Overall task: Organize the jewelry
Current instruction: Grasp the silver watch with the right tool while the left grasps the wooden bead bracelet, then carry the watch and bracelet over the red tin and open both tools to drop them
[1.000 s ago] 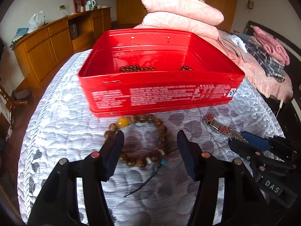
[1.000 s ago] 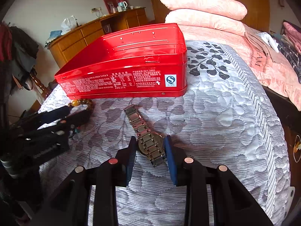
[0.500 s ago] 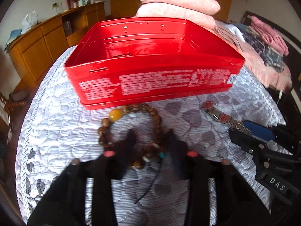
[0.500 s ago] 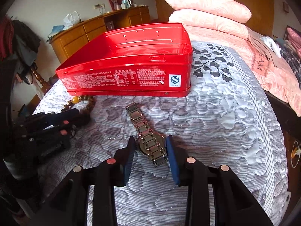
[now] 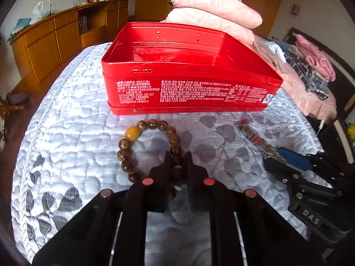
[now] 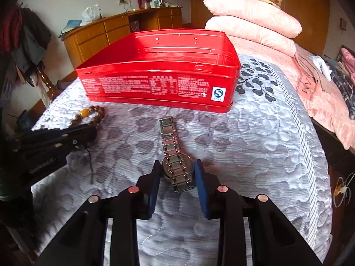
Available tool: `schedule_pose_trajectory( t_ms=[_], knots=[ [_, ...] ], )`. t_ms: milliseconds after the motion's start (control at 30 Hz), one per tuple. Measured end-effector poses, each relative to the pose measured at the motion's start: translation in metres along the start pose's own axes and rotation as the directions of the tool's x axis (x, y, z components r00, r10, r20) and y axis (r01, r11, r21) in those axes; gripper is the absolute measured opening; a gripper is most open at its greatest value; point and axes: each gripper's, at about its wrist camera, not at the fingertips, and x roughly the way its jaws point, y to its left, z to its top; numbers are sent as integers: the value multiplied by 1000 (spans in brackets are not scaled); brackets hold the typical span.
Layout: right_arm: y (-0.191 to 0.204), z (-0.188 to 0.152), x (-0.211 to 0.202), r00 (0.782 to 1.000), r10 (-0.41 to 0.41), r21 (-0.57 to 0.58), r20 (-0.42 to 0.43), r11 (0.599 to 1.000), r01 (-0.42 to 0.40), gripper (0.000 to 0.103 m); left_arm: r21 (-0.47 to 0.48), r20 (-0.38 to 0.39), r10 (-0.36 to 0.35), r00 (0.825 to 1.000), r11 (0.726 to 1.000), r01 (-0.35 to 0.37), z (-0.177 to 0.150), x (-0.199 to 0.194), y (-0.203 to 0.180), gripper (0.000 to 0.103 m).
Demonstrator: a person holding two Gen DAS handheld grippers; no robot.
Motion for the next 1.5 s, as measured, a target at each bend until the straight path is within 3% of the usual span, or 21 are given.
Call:
schedule_pose_trajectory(
  t_ms=[567,1100,1500],
  knots=[
    [3,17,-50,992,35,15,121,999,-37,30,1,145,-55,988,998,56,12,-62,-6,11],
    [-4,27,-64,984,66,31,166,997,-72,30,8,170,-74,983,997,74,20,-67,-11,11],
    [-4,72,-88,968,47,-22,246,999,-43,30,41,258,-74,963,997,66,58,-87,-22,11]
  ],
)
